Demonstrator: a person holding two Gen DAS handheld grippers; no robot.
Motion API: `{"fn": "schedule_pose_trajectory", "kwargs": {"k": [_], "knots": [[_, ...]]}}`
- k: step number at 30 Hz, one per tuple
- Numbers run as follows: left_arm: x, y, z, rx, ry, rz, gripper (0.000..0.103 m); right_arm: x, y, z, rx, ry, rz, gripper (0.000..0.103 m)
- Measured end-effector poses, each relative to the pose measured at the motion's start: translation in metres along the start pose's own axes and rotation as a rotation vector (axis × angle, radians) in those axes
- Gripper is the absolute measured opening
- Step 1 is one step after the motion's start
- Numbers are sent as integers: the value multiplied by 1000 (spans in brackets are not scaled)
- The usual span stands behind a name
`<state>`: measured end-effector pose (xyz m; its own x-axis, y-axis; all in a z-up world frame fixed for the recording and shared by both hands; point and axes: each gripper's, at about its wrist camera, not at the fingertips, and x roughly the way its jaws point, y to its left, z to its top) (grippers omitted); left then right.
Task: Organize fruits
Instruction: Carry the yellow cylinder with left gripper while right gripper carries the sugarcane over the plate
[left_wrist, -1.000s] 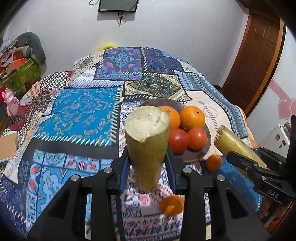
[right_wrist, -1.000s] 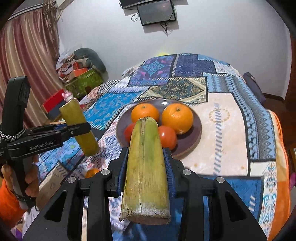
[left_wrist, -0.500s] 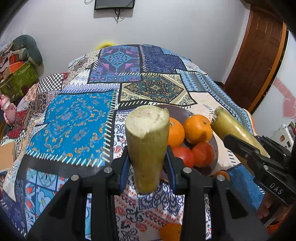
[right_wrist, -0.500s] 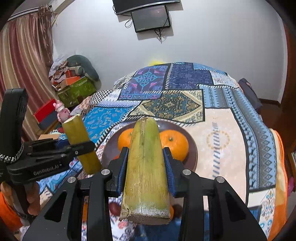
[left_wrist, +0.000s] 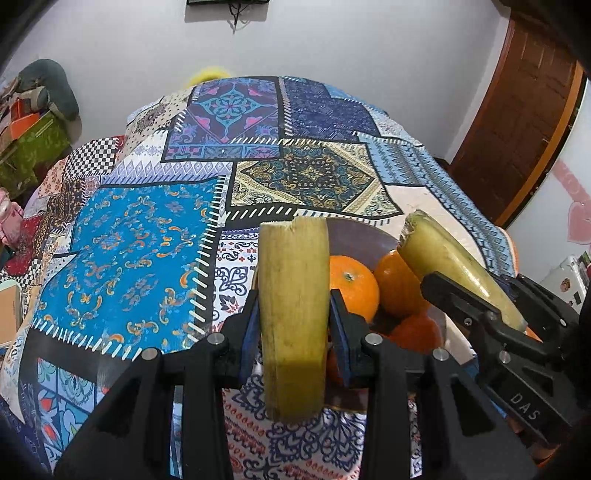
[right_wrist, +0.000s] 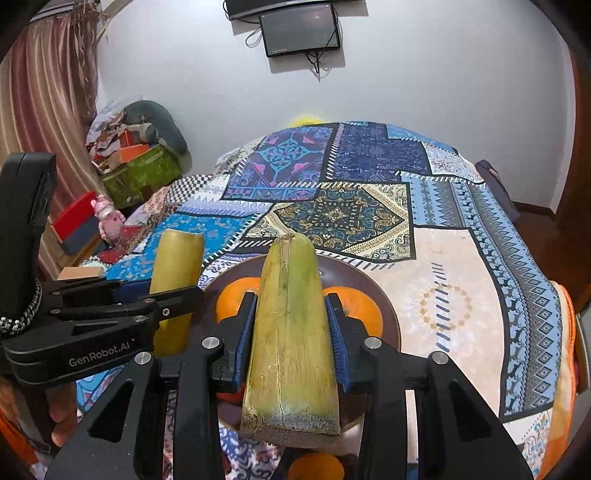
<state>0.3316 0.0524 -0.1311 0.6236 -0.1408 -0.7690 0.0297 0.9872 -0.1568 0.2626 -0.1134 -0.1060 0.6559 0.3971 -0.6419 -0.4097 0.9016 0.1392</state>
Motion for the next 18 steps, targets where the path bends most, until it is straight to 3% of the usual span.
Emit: {"fn": "schedule_pose_trajectory", "kwargs": {"k": [9,18], "knots": [[20,11,6,-47,36,-16,35,14,-4,9,22,19,-5,34],[8,3,9,1,-15,6,34,27,-4,8,41,51,0,34]]}}
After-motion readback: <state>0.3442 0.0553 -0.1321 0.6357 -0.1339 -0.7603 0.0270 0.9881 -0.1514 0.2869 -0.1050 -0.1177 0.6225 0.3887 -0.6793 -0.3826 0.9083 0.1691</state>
